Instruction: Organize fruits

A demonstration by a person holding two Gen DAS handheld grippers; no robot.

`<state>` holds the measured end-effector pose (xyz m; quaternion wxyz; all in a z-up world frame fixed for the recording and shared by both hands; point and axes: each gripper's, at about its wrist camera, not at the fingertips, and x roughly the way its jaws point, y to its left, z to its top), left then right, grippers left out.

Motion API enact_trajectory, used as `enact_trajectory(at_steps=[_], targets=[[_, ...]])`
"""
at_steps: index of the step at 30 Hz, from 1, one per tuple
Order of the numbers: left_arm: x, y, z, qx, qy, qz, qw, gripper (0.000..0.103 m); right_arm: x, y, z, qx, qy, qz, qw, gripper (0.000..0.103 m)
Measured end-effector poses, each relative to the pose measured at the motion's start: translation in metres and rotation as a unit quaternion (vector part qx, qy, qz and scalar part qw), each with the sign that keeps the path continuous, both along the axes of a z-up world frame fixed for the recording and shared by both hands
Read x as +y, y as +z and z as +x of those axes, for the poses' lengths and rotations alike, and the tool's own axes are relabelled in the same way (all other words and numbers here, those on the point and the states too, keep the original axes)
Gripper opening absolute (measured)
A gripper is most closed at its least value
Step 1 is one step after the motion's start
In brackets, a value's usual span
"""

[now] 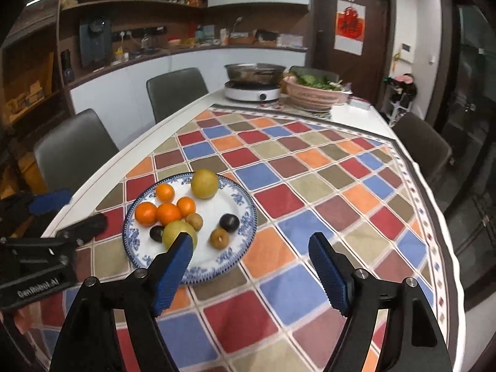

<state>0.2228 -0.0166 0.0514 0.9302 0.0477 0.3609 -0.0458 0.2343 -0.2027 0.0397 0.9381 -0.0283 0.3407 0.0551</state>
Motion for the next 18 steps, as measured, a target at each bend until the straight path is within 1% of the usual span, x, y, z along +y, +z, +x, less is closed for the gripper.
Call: enact_trajectory(at_steps=[2,4,9,14,18], targets=[[-0.001,0.003,-0.016,-0.014,0.003,0.001,0.9999,0.081,-0.002,0.002,-0.017,-0.006,-0.008,0.001,1.000,0.078],[-0.002,0.006,-0.033,-0.029,0.004,0.006,0.9996,0.084,-0.005,0.004,-0.035,-0.011,-0.015,0.007,1.000,0.085],[-0.003,0.006,-0.064,-0.045,0.011,-0.004,0.9989,0.088,-0.009,0.005,-0.075,-0.032,-0.022,0.008,0.999,0.085],[-0.002,0.003,-0.088,-0.049,0.017,-0.020,0.9985,0.088,-0.009,0.004,-0.102,-0.049,-0.030,0.006,0.998,0.085],[-0.002,0.003,-0.100,-0.054,0.020,-0.020,0.9982,0.090,-0.009,0.002,-0.119,-0.059,-0.036,0.008,0.998,0.085]])
